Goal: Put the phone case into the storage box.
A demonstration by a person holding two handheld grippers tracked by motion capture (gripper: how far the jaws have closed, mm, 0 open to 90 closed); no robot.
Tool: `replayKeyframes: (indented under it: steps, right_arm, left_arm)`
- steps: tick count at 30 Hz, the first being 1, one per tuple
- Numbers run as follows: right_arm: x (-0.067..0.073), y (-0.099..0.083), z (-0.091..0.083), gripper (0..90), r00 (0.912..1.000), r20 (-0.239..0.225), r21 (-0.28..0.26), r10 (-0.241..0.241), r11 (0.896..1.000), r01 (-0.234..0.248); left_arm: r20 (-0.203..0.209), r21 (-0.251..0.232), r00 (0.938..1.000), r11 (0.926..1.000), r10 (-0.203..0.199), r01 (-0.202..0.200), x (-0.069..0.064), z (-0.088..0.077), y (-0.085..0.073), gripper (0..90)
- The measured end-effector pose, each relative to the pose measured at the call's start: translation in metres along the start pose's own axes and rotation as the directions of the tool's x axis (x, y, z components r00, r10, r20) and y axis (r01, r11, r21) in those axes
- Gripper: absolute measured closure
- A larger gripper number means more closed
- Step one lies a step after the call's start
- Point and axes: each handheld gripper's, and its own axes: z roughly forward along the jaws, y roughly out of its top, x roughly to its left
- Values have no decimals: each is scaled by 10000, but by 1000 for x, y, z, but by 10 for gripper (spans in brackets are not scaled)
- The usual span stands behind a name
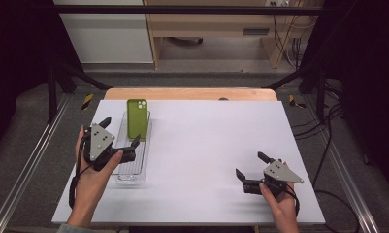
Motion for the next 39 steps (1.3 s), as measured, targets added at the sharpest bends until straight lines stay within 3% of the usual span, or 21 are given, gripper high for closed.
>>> replayKeyframes:
  steps: [8,14,25,29,39]
  right_arm:
    - [-2,-1,-1,31,9998,-148,-60,107,9999,-108]
    - [-2,-1,0,31,9998,-176,-24,97,10000,-97]
    - [-3,-1,0,31,9999,-138,-13,52,10000,-52]
    - [-3,-2,0,31,9999,-159,3,42,10000,-42]
    - [-2,-1,0,31,9999,-152,-19,10,10000,-10]
  left_arm:
    - [-40,-210,9998,9996,-185,185,6,-7,-8,25]
    - [-48,-342,9977,9971,-675,673,14,-10,-15,25]
    - [-154,-679,9972,9951,-737,725,23,-24,-19,25]
    - [-44,-807,9925,9893,-1221,1214,28,-28,-25,25]
    - [-205,-903,9920,9883,-1248,1225,35,-36,-39,20]
